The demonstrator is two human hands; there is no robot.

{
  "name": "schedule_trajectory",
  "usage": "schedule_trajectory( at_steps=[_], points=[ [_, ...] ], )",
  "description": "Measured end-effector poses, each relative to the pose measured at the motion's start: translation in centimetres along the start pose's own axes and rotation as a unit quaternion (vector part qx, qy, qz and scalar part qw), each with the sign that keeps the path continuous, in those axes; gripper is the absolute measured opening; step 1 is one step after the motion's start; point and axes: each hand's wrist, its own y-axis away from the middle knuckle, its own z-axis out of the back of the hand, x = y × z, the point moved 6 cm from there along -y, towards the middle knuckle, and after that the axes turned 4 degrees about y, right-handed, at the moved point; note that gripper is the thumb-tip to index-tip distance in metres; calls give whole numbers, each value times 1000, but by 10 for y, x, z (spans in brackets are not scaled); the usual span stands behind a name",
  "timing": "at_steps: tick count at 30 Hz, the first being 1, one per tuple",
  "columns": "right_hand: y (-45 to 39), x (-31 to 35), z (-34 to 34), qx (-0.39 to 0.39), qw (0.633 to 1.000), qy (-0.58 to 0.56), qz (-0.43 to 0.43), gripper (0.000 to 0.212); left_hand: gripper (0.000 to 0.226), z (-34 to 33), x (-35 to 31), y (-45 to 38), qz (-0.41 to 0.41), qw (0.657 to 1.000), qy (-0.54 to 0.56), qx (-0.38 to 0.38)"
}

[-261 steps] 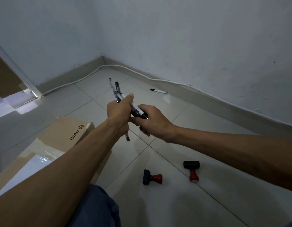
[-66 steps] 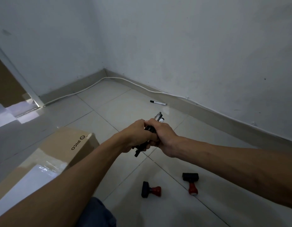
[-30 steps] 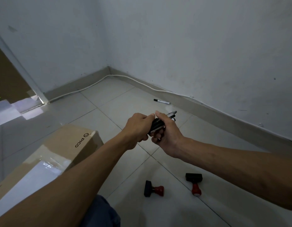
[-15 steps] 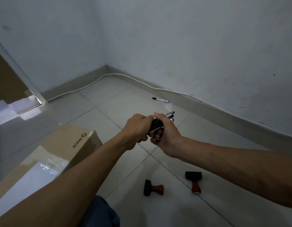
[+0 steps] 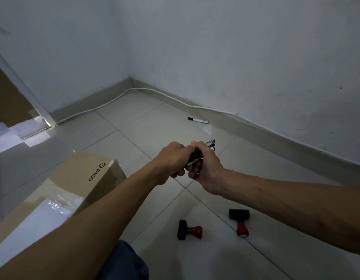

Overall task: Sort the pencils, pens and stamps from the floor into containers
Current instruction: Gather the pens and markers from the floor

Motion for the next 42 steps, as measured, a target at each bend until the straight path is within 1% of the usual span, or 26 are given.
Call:
schedule_trajectory(
  at_steps=[20, 27, 31, 34, 37, 42],
  points=[
    [-9, -21, 9, 16, 999, 28, -31, 41, 48, -10, 2, 1, -15, 995, -79, 61],
    [-9, -28, 12, 10, 999, 29, -43, 42, 45, -12, 3, 1, -12, 992, -108, 67],
    [-8, -34, 14, 9, 998, 27, -55, 43, 48, -13, 5, 1, -9, 990, -118, 70],
    [-7, -40, 15, 10, 998, 22, -61, 41, 53, -13, 7, 1, -5, 990, -121, 73],
    [-8, -36, 17, 0, 999, 26, -44, 31, 48, -20, 10, 3, 9, 990, -110, 86],
    [-13, -12, 11, -10, 1000, 26, -6, 27, 38, -17, 4, 2, 10, 998, -45, 51]
  ],
)
